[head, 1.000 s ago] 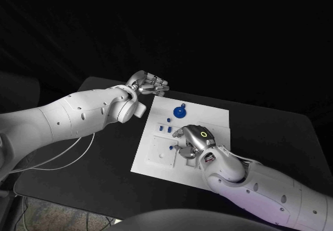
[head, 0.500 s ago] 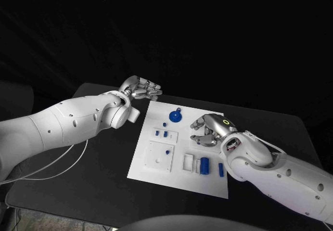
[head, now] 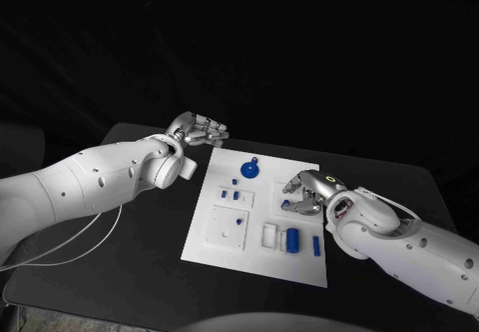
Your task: Assemble the parts on the task board
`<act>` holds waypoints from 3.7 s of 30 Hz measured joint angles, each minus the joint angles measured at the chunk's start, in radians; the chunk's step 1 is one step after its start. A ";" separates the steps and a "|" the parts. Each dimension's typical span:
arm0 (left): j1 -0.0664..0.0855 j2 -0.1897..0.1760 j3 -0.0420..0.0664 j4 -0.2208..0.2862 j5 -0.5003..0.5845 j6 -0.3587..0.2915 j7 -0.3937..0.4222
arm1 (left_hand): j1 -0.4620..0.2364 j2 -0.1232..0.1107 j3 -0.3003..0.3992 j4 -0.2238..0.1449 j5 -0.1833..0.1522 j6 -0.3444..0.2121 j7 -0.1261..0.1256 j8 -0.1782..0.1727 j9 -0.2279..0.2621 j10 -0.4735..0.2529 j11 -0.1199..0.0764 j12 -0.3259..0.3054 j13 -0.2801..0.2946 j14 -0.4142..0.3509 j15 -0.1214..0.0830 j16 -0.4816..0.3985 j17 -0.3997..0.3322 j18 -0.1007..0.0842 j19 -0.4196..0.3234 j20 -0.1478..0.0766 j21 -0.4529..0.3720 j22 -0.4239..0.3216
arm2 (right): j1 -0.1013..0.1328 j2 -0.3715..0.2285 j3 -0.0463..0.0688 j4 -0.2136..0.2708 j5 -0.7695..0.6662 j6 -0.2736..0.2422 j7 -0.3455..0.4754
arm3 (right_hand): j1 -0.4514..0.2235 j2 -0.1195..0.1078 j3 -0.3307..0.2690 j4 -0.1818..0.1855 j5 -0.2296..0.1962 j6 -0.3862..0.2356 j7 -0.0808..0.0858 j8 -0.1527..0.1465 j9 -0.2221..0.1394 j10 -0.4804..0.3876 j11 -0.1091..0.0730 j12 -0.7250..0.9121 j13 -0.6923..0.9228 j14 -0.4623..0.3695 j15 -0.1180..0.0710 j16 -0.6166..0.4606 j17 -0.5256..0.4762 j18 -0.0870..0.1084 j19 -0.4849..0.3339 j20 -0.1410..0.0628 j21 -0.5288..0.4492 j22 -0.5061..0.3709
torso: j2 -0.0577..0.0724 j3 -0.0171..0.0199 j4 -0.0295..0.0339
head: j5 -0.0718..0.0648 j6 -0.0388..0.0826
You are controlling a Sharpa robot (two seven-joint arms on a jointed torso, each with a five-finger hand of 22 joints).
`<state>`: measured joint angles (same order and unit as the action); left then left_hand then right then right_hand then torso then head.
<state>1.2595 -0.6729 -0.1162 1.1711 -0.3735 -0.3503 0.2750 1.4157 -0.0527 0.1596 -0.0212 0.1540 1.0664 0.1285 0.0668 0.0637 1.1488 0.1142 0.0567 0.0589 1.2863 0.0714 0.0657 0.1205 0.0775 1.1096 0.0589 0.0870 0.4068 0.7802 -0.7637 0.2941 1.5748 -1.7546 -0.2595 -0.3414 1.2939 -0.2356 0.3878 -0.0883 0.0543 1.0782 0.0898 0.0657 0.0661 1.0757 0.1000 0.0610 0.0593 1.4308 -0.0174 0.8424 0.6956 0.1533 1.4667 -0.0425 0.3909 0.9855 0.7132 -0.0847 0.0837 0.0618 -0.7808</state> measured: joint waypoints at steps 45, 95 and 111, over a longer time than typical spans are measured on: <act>0.000 0.003 0.000 -0.001 0.006 0.004 0.000 | -0.004 -0.004 0.000 0.000 0.000 0.000 0.000 0.000 0.000 0.000 0.000 0.000 0.000 0.000 0.000 0.000 0.001 0.000 0.004 -0.004 -0.006 -0.003 | -0.015 0.056 -0.012 -0.069 -0.072 0.014 -0.008 | -0.024 0.106 0.264 -0.093 -0.001 0.170 -0.008 -0.005 0.001 0.248 -0.060 0.000 0.001 0.002 -0.042 0.000 0.015 -0.016 -0.002 -0.038 0.077 0.040 | 0.000 -0.0007 0.0007 | 0.000 -0.015; 0.000 0.046 0.000 -0.045 0.030 0.007 -0.001 | -0.004 -0.004 0.003 0.003 0.000 0.000 0.000 0.000 0.000 0.000 0.000 0.000 0.000 0.000 0.000 0.000 0.001 0.000 0.004 -0.004 -0.006 -0.004 | 0.009 0.246 -0.122 0.014 -0.076 -0.045 0.052 | -0.050 0.145 0.266 -0.142 -0.009 0.179 -0.015 -0.004 0.007 0.257 -0.061 0.000 0.004 0.011 -0.047 -0.006 0.025 -0.041 0.000 -0.047 0.095 0.084 | 0.000 -0.0018 0.0019 | 0.056 -0.017; 0.000 0.047 -0.001 -0.038 0.036 0.007 -0.003 | -0.004 -0.004 0.003 0.003 0.000 0.000 0.000 0.000 0.000 0.000 0.000 0.000 0.000 0.000 0.000 0.000 0.001 0.000 0.004 -0.004 -0.006 -0.006 | 0.013 0.263 -0.172 -0.012 -0.136 -0.036 0.054 | -0.050 0.145 0.268 -0.147 -0.012 0.181 -0.010 -0.004 0.007 0.259 -0.059 0.000 0.004 0.011 -0.047 -0.011 0.027 -0.046 0.000 -0.047 0.095 0.090 | 0.000 -0.0009 0.0007 | 0.065 -0.020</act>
<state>1.2592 -0.6260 -0.1170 1.1327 -0.3376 -0.3429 0.2716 1.4118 -0.0566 0.1623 -0.0185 0.1539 1.0664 0.1285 0.0668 0.0638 1.1487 0.1143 0.0567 0.0589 1.2863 0.0714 0.0657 0.1217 0.0775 1.1133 0.0553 0.0810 0.4013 0.7930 -0.5004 0.1218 1.5628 -1.8906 -0.2957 -0.2872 1.2439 -0.0908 0.6556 -0.2348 0.0424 1.2595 0.0800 0.0615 0.0728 1.3351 0.0407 0.0609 0.0635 1.4423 -0.0640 0.8314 0.7226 0.1073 1.4667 -0.0891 0.4856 1.0750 0.7137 -0.0855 0.0844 0.1266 -0.8005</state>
